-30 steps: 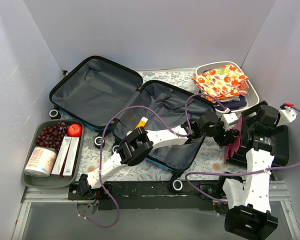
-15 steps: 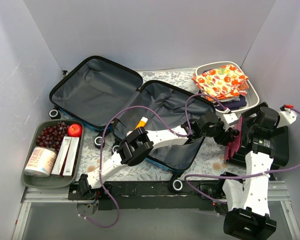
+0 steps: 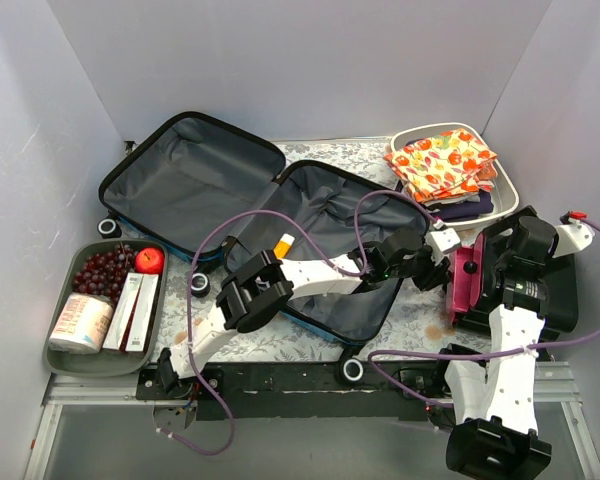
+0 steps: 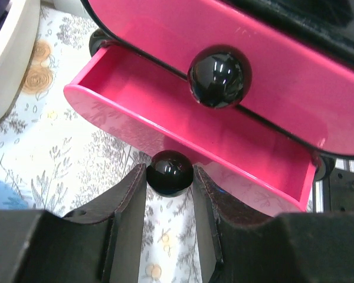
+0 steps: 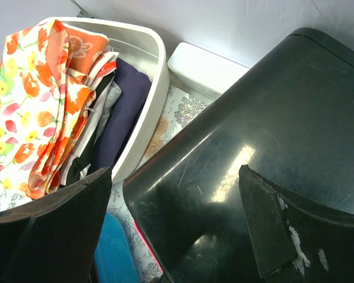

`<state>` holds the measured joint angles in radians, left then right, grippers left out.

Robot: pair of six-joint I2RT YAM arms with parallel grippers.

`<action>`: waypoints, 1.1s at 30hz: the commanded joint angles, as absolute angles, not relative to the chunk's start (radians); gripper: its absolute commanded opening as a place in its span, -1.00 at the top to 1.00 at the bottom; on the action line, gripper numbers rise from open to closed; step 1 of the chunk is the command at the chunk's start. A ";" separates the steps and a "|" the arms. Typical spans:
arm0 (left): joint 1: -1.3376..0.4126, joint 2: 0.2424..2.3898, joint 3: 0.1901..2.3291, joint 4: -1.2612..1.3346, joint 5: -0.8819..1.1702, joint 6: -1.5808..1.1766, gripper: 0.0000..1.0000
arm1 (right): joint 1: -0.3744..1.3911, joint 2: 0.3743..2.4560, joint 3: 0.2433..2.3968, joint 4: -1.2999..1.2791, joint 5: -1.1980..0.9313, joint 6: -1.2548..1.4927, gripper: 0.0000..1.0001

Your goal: Open, take out, and arrange the luggage

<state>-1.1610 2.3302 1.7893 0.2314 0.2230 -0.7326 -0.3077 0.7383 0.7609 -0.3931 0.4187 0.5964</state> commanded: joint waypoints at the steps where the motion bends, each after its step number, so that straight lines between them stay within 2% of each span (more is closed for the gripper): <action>1: -1.146 2.183 1.723 0.198 0.147 -0.660 1.00 | -0.310 0.750 0.755 -0.376 0.414 0.600 -0.90; 4: -1.146 2.160 1.713 0.178 0.152 -0.637 0.77 | -0.310 0.752 0.758 -0.374 0.411 0.594 -0.90; 6: -1.146 2.154 1.715 0.164 0.132 -0.635 0.70 | -0.311 0.750 0.759 -0.373 0.411 0.572 -0.90; 7: -1.146 2.151 1.718 0.158 0.127 -0.629 0.54 | -0.310 0.749 0.759 -0.373 0.408 0.565 -0.90; 8: -1.146 2.148 1.721 0.150 0.130 -0.629 0.30 | -0.310 0.747 0.758 -0.371 0.407 0.557 -0.90; 10: -1.146 2.138 1.726 0.144 0.147 -0.634 0.06 | -0.311 0.741 0.756 -0.364 0.396 0.534 -0.90; 14: -1.144 2.118 1.744 0.118 0.201 -0.659 -0.02 | -0.310 0.732 0.762 -0.359 0.394 0.511 -0.91; 15: -1.144 2.115 1.750 0.111 0.231 -0.664 -0.25 | -0.310 0.729 0.761 -0.354 0.391 0.499 -0.91; 18: -1.144 2.092 1.775 0.081 0.284 -0.681 -0.43 | -0.310 0.719 0.753 -0.324 0.331 0.440 -0.92; 21: -1.144 2.056 1.781 0.069 0.317 -0.693 -0.75 | -0.311 0.726 0.768 -0.322 0.293 0.417 -0.96; 22: -1.144 2.046 1.782 0.064 0.328 -0.696 -0.94 | -0.308 0.727 0.773 -0.327 0.282 0.410 -0.96; 25: -1.143 2.000 1.781 0.028 0.331 -0.709 -0.96 | -0.301 0.726 0.795 -0.322 0.237 0.364 -0.96; 29: -1.125 1.899 1.709 0.006 0.206 -0.747 -0.96 | -0.253 0.744 0.853 -0.340 0.166 0.276 -0.96; 33: -0.989 1.749 1.600 -0.104 0.071 -0.894 -0.96 | -0.181 0.814 0.922 -0.438 0.114 0.209 -0.96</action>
